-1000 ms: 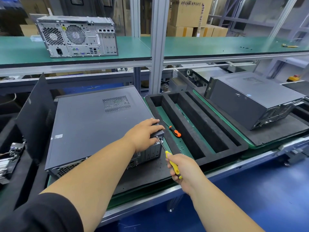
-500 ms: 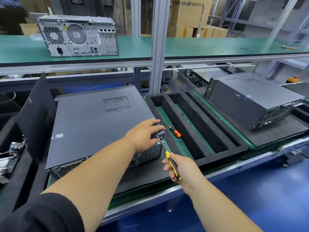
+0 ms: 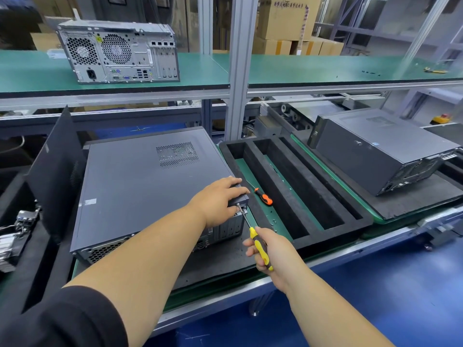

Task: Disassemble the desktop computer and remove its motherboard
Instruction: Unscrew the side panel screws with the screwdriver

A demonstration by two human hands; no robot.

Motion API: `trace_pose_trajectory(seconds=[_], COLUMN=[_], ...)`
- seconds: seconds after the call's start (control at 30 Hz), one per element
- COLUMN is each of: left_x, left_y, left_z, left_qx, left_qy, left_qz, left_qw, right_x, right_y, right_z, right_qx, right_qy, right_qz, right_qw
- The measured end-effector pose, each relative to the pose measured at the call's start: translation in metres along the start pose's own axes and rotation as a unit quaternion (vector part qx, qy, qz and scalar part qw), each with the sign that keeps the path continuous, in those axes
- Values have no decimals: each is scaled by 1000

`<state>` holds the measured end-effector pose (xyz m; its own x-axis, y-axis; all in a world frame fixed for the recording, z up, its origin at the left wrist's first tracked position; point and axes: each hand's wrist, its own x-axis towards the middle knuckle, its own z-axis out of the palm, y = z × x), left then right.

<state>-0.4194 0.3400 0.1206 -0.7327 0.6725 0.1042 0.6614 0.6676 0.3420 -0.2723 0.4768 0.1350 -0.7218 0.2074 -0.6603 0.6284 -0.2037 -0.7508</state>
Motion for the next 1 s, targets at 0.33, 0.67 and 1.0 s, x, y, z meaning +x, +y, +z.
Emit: trace_pose_trajectory(seconds=[0.33, 0.67, 1.0], left_x=[0, -1, -6], left_y=[1, 3, 3], left_z=[0, 0, -4], left_qx=[-3, -3, -11], left_qy=[-6, 5, -13], left_qz=[-9, -10, -11], left_qw=[1000, 1000, 1000], right_x=[-5, 8, -6], right_y=[-8, 12, -5], right_z=[3, -8, 5], right_qx=[-86, -158, -31], right_qy=[42, 117, 15], right_qz=[-13, -186, 12], right_qw=[995, 963, 999])
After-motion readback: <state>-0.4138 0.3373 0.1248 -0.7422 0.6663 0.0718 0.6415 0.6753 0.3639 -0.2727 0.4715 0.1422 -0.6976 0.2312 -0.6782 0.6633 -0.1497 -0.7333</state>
